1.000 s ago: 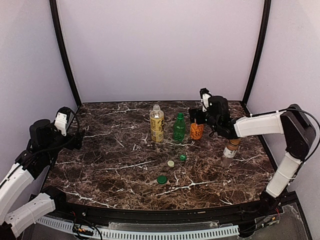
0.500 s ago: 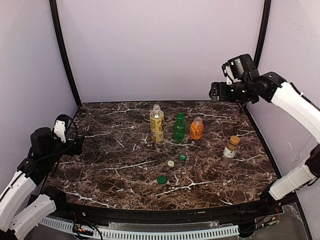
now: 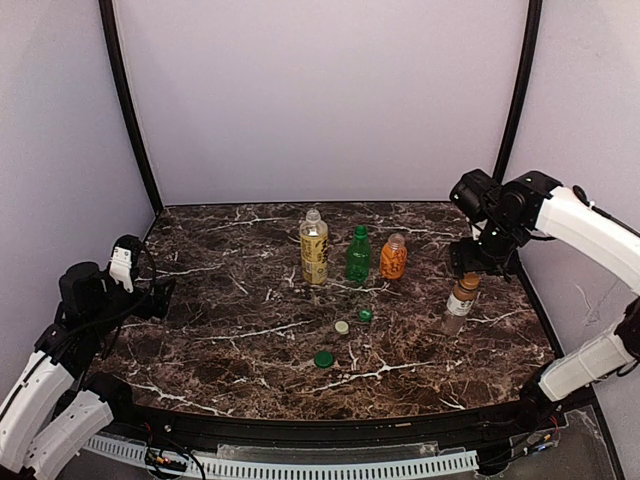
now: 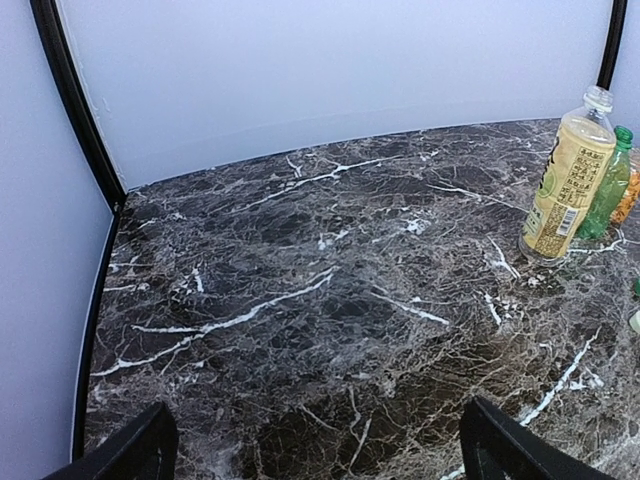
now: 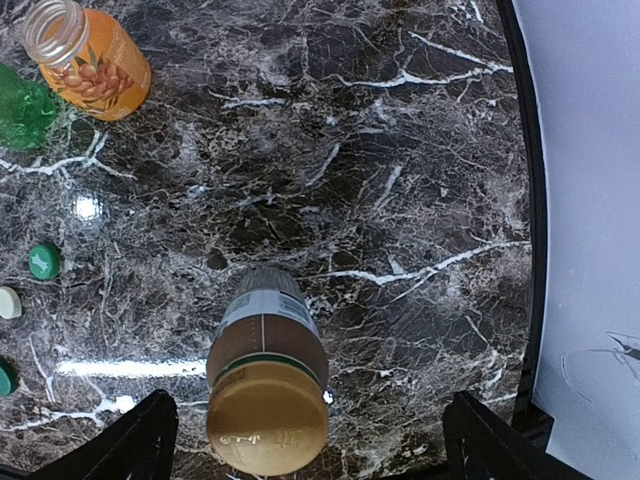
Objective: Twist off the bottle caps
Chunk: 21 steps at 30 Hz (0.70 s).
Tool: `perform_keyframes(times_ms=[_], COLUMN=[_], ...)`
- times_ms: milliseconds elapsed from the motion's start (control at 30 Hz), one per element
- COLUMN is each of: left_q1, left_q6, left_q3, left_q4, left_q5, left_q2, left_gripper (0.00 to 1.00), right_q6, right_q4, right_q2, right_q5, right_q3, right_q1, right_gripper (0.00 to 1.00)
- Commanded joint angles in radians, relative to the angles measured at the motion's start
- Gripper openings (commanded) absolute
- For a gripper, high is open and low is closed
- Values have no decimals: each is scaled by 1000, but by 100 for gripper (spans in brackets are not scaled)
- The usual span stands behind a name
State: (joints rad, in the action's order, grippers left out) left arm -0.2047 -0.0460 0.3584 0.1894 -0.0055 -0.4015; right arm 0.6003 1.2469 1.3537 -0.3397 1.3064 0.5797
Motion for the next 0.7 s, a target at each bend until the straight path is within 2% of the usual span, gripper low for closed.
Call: perform_keyframes(times_ms=[0,200,433,667], left_q1=[15,17,18,18], left_q6=[-9,-16,-27,-40], left_q3=[-10,-7,-1,1], left_q4=[16,14,14,9], left_q5=[50,51,48,45], left_q2=[10,5,0,-2], left_gripper=[99,99,99,99], right_q6=[24,-26,-41,-38], right_q4=[1,-117,-132,-135], right_q2=[-26,-34,-3,-9], right_q5=[-6,75,75,97], right_q3=[-27,-75,-85,-99], right_q1=[-6,-29,-41,-43], right_gripper=[87,70,45,43])
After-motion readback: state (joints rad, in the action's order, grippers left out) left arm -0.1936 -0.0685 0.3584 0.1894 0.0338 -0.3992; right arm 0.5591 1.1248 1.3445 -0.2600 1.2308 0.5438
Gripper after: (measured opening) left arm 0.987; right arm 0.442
